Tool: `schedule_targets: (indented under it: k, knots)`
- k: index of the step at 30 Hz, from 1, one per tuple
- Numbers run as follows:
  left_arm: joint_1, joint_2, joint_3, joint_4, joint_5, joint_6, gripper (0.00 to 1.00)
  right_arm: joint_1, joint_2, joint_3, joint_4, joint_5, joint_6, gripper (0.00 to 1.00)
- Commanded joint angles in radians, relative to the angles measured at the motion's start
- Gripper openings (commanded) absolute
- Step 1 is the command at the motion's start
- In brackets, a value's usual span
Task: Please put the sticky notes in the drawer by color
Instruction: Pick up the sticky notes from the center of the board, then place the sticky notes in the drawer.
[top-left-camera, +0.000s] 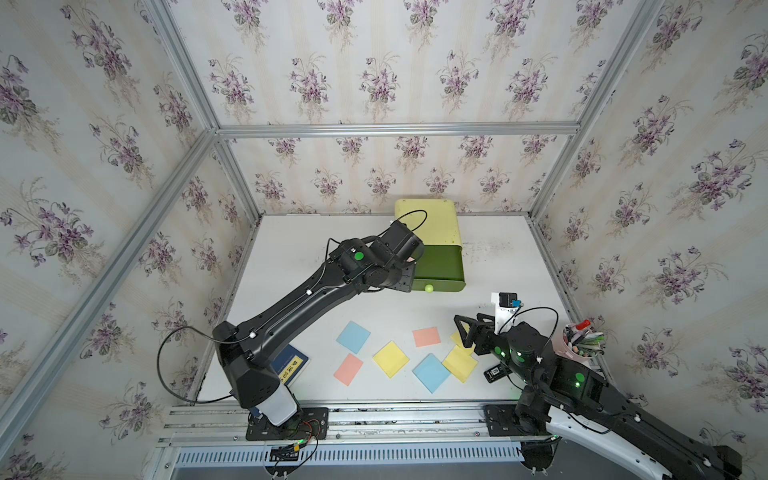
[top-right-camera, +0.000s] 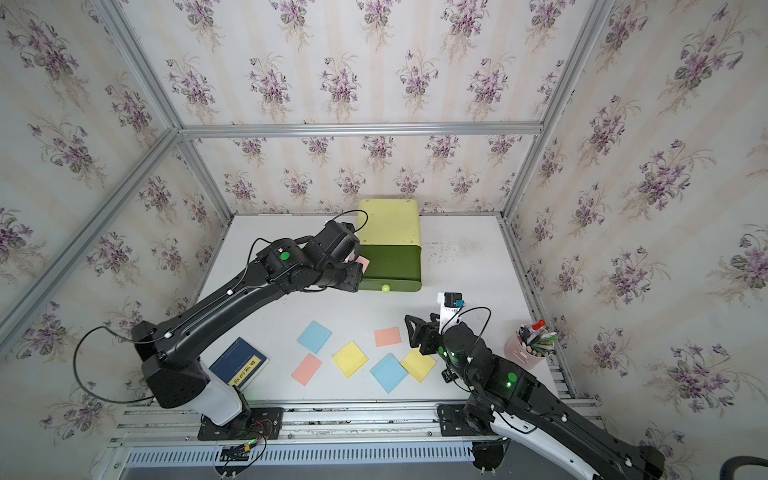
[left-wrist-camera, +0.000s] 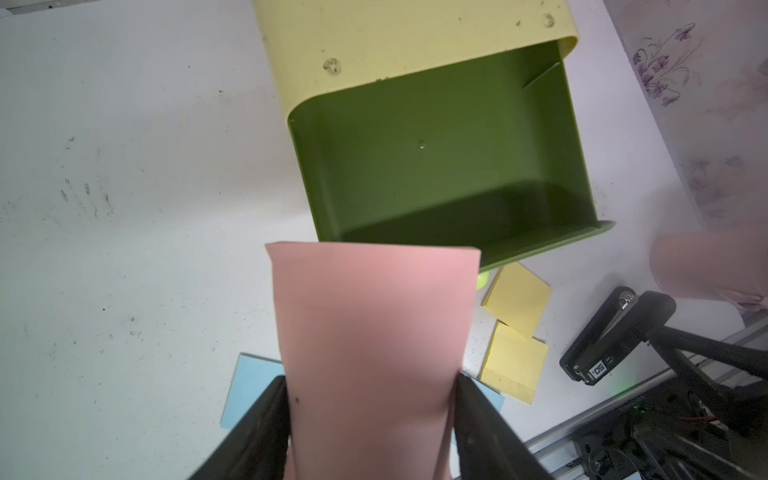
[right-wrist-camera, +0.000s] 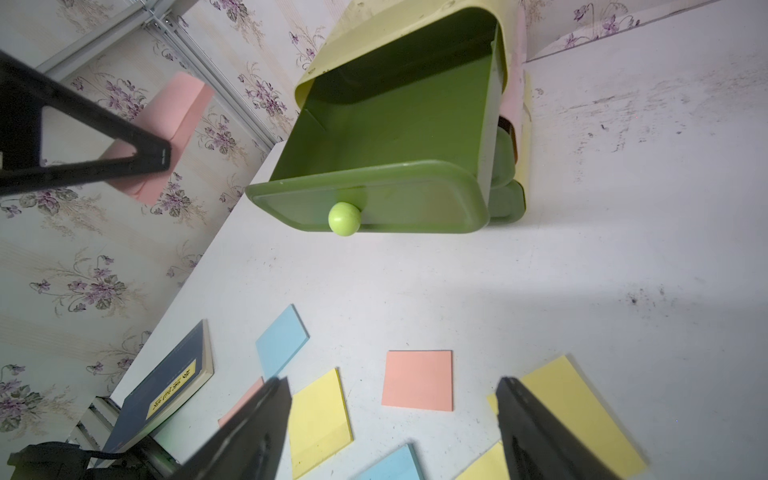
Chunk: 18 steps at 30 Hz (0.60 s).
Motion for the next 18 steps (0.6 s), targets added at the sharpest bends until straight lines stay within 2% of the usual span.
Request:
schedule_targets:
  k: [1,6,18]
  knots:
    - [-0.001,0.068,0.082,-0.043,-0.023,0.019,0.59,0.000,-0.013,-0.011,-0.003,0.003,0.011,0.82]
    - [0.000,0.162,0.155,-0.050,-0.027,0.024,0.60,0.000,-0.046,-0.032,-0.016,0.005,0.018,0.82]
    - [0.016,0.266,0.213,-0.048,-0.045,0.017,0.61,0.001,-0.071,-0.044,-0.019,0.004,0.015,0.82]
